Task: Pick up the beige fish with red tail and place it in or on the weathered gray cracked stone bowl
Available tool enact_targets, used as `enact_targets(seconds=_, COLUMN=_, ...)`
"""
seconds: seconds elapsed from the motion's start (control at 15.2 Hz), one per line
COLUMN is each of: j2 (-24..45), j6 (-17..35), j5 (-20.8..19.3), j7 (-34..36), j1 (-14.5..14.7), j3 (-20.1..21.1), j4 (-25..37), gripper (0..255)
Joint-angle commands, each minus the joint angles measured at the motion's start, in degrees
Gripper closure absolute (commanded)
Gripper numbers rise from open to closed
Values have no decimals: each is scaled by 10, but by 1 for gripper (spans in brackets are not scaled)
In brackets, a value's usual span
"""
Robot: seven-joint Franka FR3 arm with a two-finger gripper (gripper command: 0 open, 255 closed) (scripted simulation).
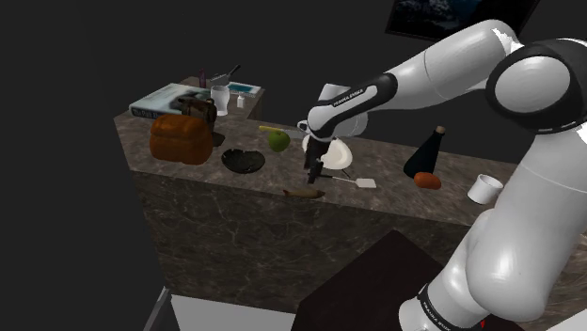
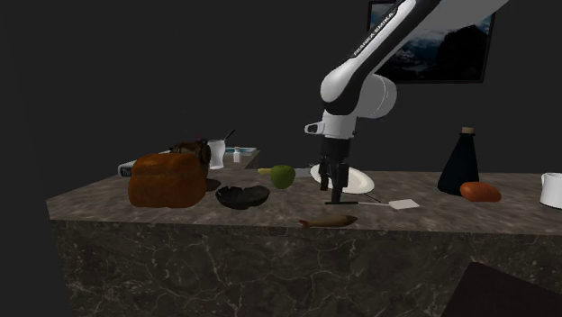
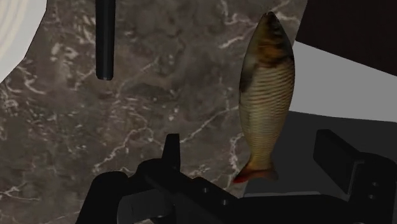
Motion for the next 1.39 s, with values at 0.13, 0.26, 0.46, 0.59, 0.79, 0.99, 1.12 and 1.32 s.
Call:
enact_targets(seconds=0.13, j2=32, j6=29, j5=15, j7=-21, j1=0, j3=6, j4=-2, gripper=0)
enact_targets(seconds=0.26, j2=43, j6=43, j5=22, j7=-26, j1=0, j3=8, j4=-4, gripper=0)
enact_targets(seconds=0.46, j2=59, j6=60, j5=32, j7=-32, j1=-1, j3=12, j4=-6, gripper=0)
enact_targets(seconds=0.59, j2=59, j6=60, j5=32, j7=-32, j1=-1, j3=12, j4=-7, gripper=0)
enact_targets(seconds=0.79, j2=59, j6=60, j5=32, j7=-32, j1=-1, j3=12, j4=-6, gripper=0)
enact_targets(seconds=0.99, j2=59, j6=60, j5=32, j7=-32, j1=-1, j3=12, j4=-7, gripper=255)
enact_targets(seconds=1.12, j2=59, j6=60, j5=32, j7=-32, j1=-1, j3=12, j4=-7, gripper=255)
enact_targets(seconds=1.32, j2=58, j6=60, j5=31, j7=-31, j1=0, j3=12, j4=-7, gripper=255)
